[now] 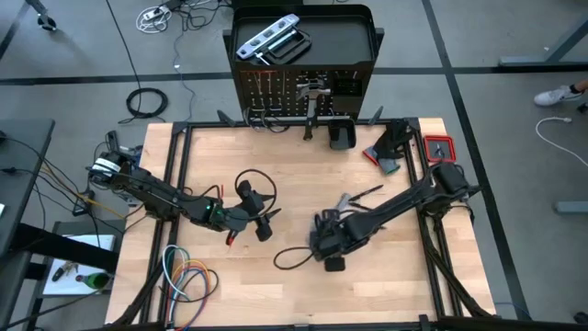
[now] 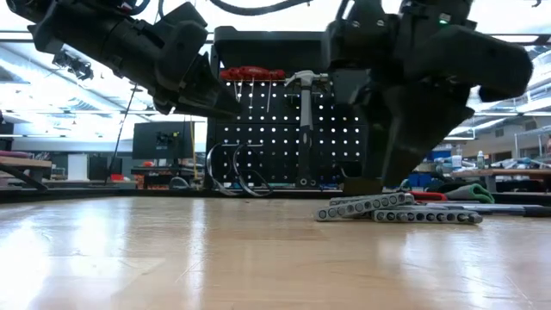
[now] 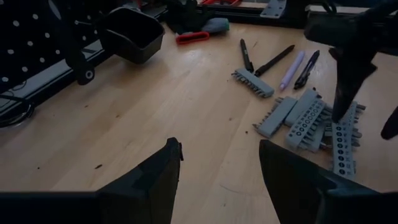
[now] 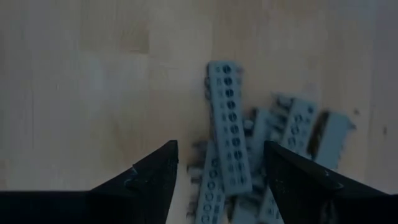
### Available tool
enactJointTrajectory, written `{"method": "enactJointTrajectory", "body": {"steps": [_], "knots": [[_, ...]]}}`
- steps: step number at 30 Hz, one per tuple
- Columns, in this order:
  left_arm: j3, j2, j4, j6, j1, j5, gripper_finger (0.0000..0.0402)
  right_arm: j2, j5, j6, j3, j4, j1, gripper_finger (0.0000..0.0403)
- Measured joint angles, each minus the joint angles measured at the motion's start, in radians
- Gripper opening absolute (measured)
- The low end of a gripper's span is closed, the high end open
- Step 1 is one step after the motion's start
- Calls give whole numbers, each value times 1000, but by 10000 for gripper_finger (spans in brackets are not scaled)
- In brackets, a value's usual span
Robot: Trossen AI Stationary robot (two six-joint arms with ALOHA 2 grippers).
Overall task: Hang tools onto peg board
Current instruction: Put the terminal block into the bottom basket of the peg board
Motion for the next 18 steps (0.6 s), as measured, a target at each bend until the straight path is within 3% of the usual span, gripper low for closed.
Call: {"method": "enactJointTrajectory", "body": {"steps": [11, 18], "knots": [[0, 0, -19, -2, 0, 0, 218, 128, -59, -61, 20, -16, -65, 220], [0, 0, -24, -2, 0, 0, 218, 122, -37, -59, 16, -41, -74, 109]]}}
